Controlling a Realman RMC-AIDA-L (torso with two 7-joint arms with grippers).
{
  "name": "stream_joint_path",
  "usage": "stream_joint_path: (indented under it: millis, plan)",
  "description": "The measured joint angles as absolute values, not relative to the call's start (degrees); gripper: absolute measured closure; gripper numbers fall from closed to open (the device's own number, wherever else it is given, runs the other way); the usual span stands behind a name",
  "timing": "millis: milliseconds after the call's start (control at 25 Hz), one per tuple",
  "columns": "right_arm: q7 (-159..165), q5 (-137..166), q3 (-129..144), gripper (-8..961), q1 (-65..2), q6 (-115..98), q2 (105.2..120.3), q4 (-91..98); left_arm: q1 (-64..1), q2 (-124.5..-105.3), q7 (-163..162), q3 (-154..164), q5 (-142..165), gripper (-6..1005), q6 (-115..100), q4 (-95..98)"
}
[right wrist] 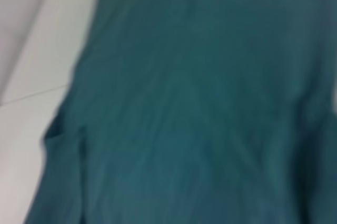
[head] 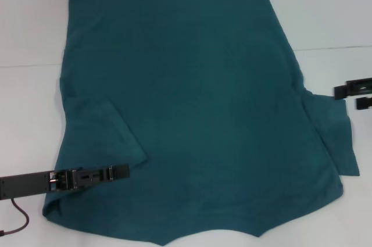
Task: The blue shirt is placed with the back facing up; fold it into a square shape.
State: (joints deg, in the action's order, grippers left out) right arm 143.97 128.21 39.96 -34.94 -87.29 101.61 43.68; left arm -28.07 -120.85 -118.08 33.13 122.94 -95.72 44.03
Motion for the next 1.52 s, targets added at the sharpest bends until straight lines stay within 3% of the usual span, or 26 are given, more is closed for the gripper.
stream_joint_path:
  millis: [240, 800, 1080, 1360, 1520]
  plan:
    - [146.0, 133.5, 35.5, 134, -34.0, -86.5, 101.70, 45.3, -28.1, -120.88, -118.5, 33.1, 122.7, 224, -95.6, 44.0]
    - [143.6, 140.9, 35.5, 138, -33.8, -76.0, 107.80, 44.5, -28.0, -121.04, -119.7, 33.1, 122.4, 223, -94.5, 44.0]
    - [143.6, 141.6, 35.6, 140, -34.2, -72.7, 108.36, 42.1, -28.0, -121.20, -119.7, 33.1, 121.9, 223, -94.1, 44.0]
    - [142.8, 141.4, 35.6, 142, -34.7, -69.0, 110.16, 41.6, -28.0, -121.20, -119.8, 33.1, 121.8, 224, -94.0, 44.0]
    - [142.8, 141.4, 35.6, 143, -35.2, -68.6, 110.43, 40.8, -28.0, -121.20, -119.9, 33.1, 121.8, 224, -94.0, 44.0]
